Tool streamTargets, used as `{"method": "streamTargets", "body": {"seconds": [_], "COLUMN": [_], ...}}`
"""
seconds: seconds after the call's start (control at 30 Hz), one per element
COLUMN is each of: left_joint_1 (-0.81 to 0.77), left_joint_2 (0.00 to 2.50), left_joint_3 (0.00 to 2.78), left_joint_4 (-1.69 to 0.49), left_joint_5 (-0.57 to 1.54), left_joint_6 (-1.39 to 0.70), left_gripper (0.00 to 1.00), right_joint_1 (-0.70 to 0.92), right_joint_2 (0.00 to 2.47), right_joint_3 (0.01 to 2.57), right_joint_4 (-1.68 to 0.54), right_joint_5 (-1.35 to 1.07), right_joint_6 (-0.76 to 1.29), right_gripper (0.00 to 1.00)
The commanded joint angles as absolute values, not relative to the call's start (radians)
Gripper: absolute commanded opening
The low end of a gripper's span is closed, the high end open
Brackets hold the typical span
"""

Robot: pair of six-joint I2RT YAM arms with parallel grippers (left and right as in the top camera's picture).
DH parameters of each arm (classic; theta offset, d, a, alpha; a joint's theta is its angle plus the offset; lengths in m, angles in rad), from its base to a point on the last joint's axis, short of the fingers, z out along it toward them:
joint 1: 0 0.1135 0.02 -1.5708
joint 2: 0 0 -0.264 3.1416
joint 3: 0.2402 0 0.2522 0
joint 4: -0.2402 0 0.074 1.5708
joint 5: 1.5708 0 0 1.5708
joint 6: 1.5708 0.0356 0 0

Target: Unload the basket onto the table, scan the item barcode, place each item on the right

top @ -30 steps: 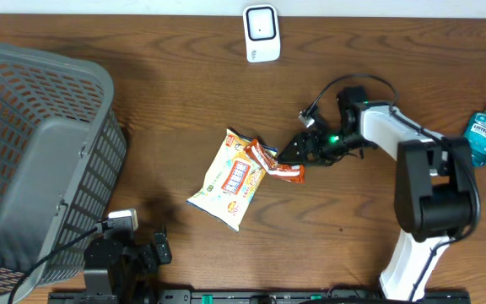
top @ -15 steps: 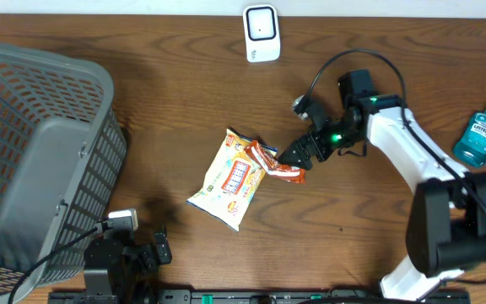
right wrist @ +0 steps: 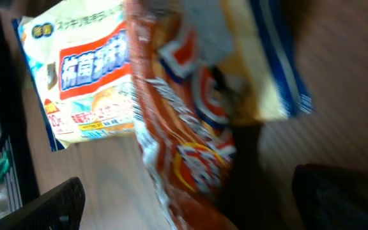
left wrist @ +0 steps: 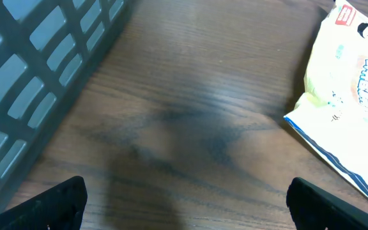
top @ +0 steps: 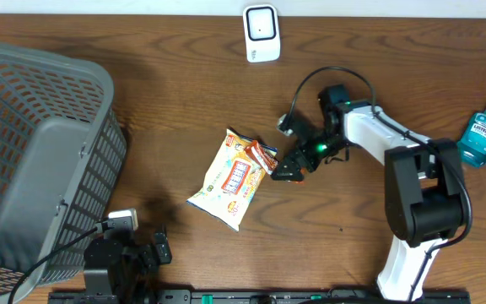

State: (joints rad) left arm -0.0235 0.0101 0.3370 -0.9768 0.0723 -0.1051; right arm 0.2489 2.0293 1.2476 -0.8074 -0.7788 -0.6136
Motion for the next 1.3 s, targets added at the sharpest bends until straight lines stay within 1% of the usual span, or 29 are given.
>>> {"method": "streamTargets", "body": {"seconds": [0.0, 0.03, 0.07, 0.13, 0.17, 0.2, 0.23, 0.27, 0.3, 0.37, 0.5, 0.6, 0.73, 0.8, 0.97, 1.1, 1.27], "left_joint_1": [-0.024, -0.024, -0.024, -0.024, -0.024, -0.024, -0.024, -0.024, -0.024, -0.024, -0.024, -0.024, -0.024, -0.024, -0.024, -0.024, -0.024], "left_joint_2": [0.003, 0.003, 0.003, 0.003, 0.003, 0.003, 0.003, 0.003, 0.003, 0.003, 0.003, 0.003, 0.003, 0.003, 0.003, 0.003, 0.003], "left_joint_3": [0.343, 0.344, 0.343, 0.343, 0.343, 0.343, 0.343, 0.343, 0.343, 0.343, 0.343, 0.343, 0.344, 0.343, 0.343, 0.343, 0.343], "left_joint_4": [-0.990, -0.991, -0.990, -0.990, -0.991, -0.991, -0.991, -0.991, -0.990, -0.990, -0.990, -0.991, -0.990, -0.991, -0.991, -0.990, -0.990], "left_joint_5": [0.068, 0.067, 0.067, 0.067, 0.068, 0.068, 0.067, 0.068, 0.067, 0.067, 0.067, 0.067, 0.067, 0.067, 0.067, 0.067, 0.068], "left_joint_6": [-0.107, -0.107, -0.107, -0.107, -0.107, -0.107, -0.107, -0.107, -0.107, -0.107, -0.107, -0.107, -0.107, -0.107, -0.107, -0.107, -0.107], "left_gripper": [1.00, 1.00, 1.00, 1.00, 1.00, 1.00, 1.00, 1.00, 1.00, 1.00, 1.00, 1.00, 1.00, 1.00, 1.00, 1.00, 1.00], "right_joint_1": [0.283, 0.286, 0.290, 0.290, 0.289, 0.289, 0.289, 0.289, 0.289, 0.289, 0.290, 0.288, 0.262, 0.244, 0.221, 0.220, 0.223], "right_joint_2": [2.095, 2.095, 2.098, 2.098, 2.099, 2.099, 2.101, 2.102, 2.106, 2.115, 2.133, 2.130, 2.105, 2.078, 1.957, 1.861, 1.736], "right_joint_3": [1.246, 1.246, 1.246, 1.246, 1.246, 1.246, 1.246, 1.246, 1.246, 1.246, 1.246, 1.260, 1.332, 1.370, 1.425, 1.425, 1.425], "right_joint_4": [-0.821, -0.829, -0.850, -0.871, -0.878, -0.879, -0.878, -0.877, -0.875, -0.869, -0.855, -0.867, -0.984, -1.093, -1.415, -1.504, -1.647], "right_joint_5": [-0.747, -0.733, -0.701, -0.677, -0.664, -0.660, -0.659, -0.660, -0.660, -0.661, -0.672, -0.744, -0.775, -0.829, -1.066, -1.137, -1.135], "right_joint_6": [-0.668, -0.676, -0.696, -0.715, -0.723, -0.723, -0.723, -0.723, -0.723, -0.723, -0.713, -0.711, -0.720, -0.789, -1.127, -1.143, -1.272], "right_gripper": [0.92, 0.88, 0.75, 0.64, 0.54, 0.49, 0.34, 0.23, 0.18, 0.15, 0.02, 0.01, 0.01, 0.01, 0.01, 0.02, 0.02]}}
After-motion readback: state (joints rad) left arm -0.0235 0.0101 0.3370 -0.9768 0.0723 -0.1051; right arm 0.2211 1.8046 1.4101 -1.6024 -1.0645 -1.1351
